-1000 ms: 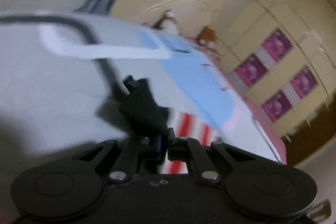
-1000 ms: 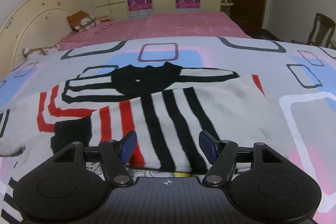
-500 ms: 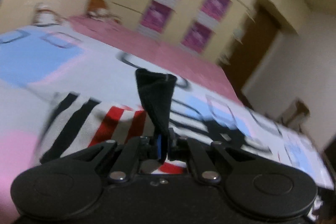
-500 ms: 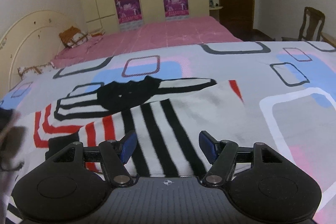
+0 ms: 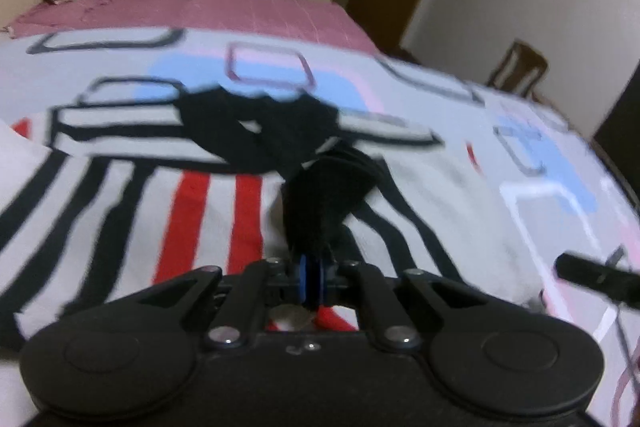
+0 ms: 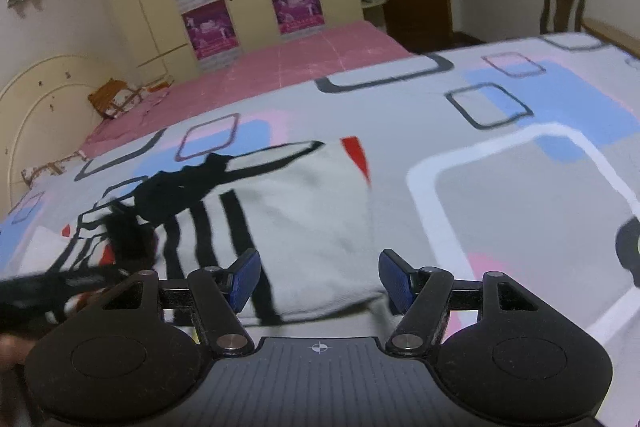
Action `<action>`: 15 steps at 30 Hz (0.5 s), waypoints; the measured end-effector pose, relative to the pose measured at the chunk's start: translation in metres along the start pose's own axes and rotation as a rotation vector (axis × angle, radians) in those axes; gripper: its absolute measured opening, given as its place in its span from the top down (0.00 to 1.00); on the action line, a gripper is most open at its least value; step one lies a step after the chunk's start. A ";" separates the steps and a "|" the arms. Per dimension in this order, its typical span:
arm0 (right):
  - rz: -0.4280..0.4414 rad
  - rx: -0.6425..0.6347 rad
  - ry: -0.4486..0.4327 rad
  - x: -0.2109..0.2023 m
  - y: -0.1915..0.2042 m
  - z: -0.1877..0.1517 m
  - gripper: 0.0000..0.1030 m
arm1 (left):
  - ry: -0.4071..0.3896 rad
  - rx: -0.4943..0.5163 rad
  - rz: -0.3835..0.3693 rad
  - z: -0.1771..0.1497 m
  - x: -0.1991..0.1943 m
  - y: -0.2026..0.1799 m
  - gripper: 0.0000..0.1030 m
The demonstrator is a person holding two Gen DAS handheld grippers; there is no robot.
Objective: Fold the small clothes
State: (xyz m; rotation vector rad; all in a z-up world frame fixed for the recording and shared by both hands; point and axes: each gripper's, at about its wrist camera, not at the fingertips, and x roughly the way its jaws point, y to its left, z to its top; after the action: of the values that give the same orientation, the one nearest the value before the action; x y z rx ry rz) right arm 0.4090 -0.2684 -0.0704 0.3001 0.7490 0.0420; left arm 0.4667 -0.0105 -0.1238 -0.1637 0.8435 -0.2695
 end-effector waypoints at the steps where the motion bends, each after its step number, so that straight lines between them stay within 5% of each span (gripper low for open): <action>1: 0.010 0.014 0.008 -0.001 -0.005 0.000 0.36 | -0.001 0.019 0.000 -0.001 0.006 -0.007 0.86; 4: 0.043 0.047 0.016 -0.002 -0.017 0.002 0.36 | -0.014 0.066 -0.039 -0.005 0.005 -0.017 0.55; 5: 0.056 0.058 0.016 -0.001 -0.018 0.003 0.36 | -0.017 0.075 -0.072 -0.006 0.003 -0.019 0.37; 10: 0.159 0.119 0.052 0.018 -0.006 0.011 0.36 | -0.109 0.064 -0.031 -0.014 -0.042 0.000 0.49; 15: 0.238 0.116 0.109 0.045 0.026 0.015 0.36 | -0.213 -0.016 0.220 -0.039 -0.121 0.070 0.50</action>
State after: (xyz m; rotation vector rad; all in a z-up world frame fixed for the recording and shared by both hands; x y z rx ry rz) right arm 0.4538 -0.2406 -0.0829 0.5000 0.8221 0.2416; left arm 0.3728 0.0911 -0.0805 -0.1109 0.6460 -0.0378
